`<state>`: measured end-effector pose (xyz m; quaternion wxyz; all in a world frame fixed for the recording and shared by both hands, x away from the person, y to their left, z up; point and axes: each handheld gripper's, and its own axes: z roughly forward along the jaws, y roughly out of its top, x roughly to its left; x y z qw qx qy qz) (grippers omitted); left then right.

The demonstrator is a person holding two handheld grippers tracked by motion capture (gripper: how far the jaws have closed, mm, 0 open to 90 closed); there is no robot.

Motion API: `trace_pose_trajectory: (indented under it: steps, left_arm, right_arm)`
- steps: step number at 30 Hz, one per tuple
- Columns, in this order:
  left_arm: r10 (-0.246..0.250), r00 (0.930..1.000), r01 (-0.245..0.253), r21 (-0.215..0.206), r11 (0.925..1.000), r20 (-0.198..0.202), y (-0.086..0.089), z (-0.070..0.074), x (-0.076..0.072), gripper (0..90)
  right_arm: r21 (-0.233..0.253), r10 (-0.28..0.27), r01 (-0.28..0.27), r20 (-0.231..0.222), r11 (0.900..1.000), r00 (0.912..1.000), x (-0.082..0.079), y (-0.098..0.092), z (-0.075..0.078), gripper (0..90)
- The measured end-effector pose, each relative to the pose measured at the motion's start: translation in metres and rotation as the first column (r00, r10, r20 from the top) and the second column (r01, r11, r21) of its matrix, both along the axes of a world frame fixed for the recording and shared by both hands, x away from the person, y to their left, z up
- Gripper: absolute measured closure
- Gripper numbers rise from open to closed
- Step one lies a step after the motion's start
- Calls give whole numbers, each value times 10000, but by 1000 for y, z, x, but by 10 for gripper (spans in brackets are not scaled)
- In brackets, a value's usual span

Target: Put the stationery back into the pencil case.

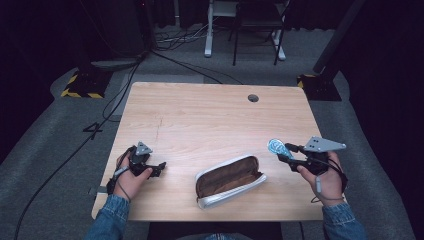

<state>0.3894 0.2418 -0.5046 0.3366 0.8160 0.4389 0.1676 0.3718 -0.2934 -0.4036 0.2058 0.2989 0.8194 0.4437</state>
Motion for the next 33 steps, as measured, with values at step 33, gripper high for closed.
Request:
trace_pose_trajectory:
  steps: [33]
  left_arm:
    - [96,9999,-96,-2,10000,-33,-1,0,1,166]
  right_arm:
    - [35,3408,-3408,-242,9401,9398,-31,96,12,500]
